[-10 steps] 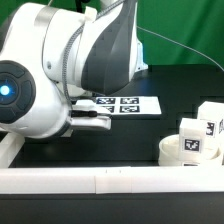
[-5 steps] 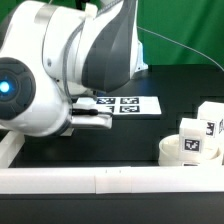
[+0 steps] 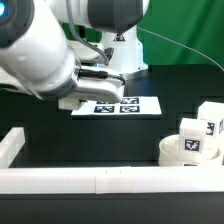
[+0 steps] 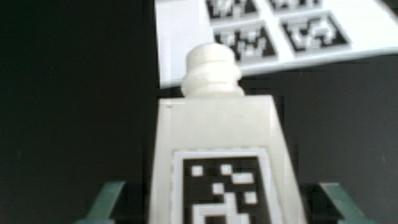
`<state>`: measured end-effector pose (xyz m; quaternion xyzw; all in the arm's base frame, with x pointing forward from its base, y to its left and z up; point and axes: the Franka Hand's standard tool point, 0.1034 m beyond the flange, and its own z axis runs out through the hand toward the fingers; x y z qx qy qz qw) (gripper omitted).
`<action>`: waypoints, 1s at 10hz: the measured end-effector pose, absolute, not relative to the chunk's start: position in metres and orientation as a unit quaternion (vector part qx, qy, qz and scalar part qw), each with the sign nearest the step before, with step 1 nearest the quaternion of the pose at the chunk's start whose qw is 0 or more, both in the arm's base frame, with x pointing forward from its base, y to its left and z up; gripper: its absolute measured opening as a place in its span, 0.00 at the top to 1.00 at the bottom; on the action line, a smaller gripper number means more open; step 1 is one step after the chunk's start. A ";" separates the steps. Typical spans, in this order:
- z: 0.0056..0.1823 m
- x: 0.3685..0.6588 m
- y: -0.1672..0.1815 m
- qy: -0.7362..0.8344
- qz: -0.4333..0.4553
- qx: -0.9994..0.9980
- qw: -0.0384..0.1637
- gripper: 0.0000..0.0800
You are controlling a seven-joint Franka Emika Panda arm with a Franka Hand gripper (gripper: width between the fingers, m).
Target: Assemble stool
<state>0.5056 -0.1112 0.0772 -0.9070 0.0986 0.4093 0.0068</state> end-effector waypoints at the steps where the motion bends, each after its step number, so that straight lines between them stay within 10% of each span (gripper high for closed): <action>1: 0.077 0.509 -0.111 0.097 0.372 -0.923 0.005 0.58; 6: 0.122 0.554 -0.055 0.132 0.156 -0.979 -0.017 0.58; 10: 0.117 0.565 -0.047 0.127 0.010 -0.992 -0.019 0.58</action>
Offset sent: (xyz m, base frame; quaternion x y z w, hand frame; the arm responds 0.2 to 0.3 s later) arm 0.0232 0.0583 0.0488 0.0346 0.2390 0.0734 0.9676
